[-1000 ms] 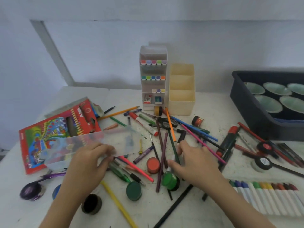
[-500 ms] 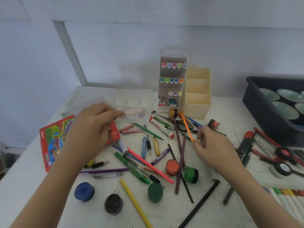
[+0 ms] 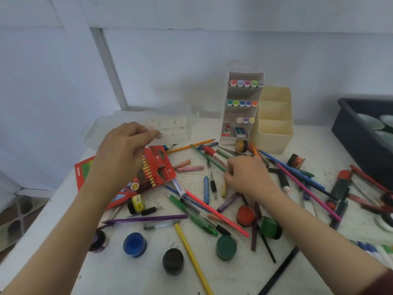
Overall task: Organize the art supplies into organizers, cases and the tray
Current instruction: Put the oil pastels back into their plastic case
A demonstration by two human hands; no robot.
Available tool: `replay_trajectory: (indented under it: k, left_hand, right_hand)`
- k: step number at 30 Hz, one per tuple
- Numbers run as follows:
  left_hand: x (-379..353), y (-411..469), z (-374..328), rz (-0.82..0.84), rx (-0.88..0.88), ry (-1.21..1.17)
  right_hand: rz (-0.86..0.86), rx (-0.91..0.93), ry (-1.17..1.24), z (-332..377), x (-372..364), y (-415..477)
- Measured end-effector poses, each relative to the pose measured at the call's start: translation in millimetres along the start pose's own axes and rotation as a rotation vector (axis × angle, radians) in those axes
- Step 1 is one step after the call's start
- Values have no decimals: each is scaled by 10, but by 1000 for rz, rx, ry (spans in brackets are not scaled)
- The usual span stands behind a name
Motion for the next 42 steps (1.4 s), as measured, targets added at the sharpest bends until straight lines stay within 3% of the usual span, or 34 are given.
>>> replay_trajectory:
  k: [4, 7, 12, 16, 19, 24, 30, 37, 42]
  left_hand:
    - [-19, -66, 91, 19, 0, 0]
    - [-47, -88, 117, 44, 2, -12]
    - [-95, -104, 108, 52, -16, -40]
    - [-106, -107, 73, 47, -32, -64]
    - [-139, -101, 59, 64, -21, -77]
    - [-183, -88, 22, 77, -31, -89]
    - [-223, -82, -15, 92, -39, -101]
    - [-292, -75, -101, 115, -48, -123]
    - [-423, -59, -303, 160, -114, -111]
  right_hand:
    - [-8, -108, -53, -253, 104, -65]
    - [-38, -86, 103, -122, 225, -203]
    - [183, 230, 271, 761, 163, -723]
    - [231, 446, 94, 1235, -86, -1065]
    - [220, 503, -16, 1294, -261, -1117]
    - [197, 453, -28, 1242, -244, -1085]
    - [90, 178, 350, 635, 313, -601]
    - [-10, -39, 8, -364, 531, -192]
    - [12, -76, -19, -539, 334, -196]
Point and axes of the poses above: each hand's wrist, its own y-axis towards the middle knuckle, its own x-axis out of the back of the hand, z = x × y, the point moved 9 cm from there along y, towards the middle knuckle, and after that the axes turned 2 degrees about x, right-handed, at the moved point
